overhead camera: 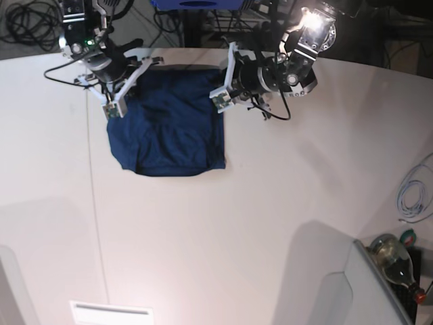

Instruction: Layout the t-shirt on the table in an organized manner, then fold the t-shirt properly

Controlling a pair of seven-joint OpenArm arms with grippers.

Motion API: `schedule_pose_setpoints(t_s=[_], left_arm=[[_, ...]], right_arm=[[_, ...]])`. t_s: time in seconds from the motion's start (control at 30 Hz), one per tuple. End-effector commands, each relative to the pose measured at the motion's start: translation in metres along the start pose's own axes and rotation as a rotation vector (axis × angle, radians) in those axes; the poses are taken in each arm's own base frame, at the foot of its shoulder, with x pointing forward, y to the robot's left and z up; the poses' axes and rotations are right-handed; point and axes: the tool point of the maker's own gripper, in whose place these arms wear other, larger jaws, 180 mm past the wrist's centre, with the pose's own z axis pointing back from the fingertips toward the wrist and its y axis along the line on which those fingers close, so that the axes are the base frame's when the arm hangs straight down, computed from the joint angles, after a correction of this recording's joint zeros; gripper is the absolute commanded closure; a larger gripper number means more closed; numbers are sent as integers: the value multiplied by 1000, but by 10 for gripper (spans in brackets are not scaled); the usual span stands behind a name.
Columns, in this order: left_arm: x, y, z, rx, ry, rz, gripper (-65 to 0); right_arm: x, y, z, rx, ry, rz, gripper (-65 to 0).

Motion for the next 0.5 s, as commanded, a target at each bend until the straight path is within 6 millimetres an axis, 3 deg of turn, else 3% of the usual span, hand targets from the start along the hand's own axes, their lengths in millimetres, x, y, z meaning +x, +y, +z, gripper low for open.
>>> schedule_pose_setpoints(t_s=[0.0, 0.17, 0.3, 0.37, 0.47], left_arm=[[8, 3, 6, 8, -34, -12, 0], [21, 8, 19, 40, -68, -47, 0], [25, 37, 46, 152, -115, 5, 0], [16, 50, 61, 209, -121, 42, 0], [-9, 61, 82, 277, -84, 82, 0]], right_arm=[[8, 1, 4, -1, -24, 6, -8], [32, 4, 22, -5, -101, 27, -8], [55, 4, 49, -24, -188, 48, -8], [56, 1, 59, -37, -199, 49, -8], [42, -26, 70, -113, -176, 12, -8]])
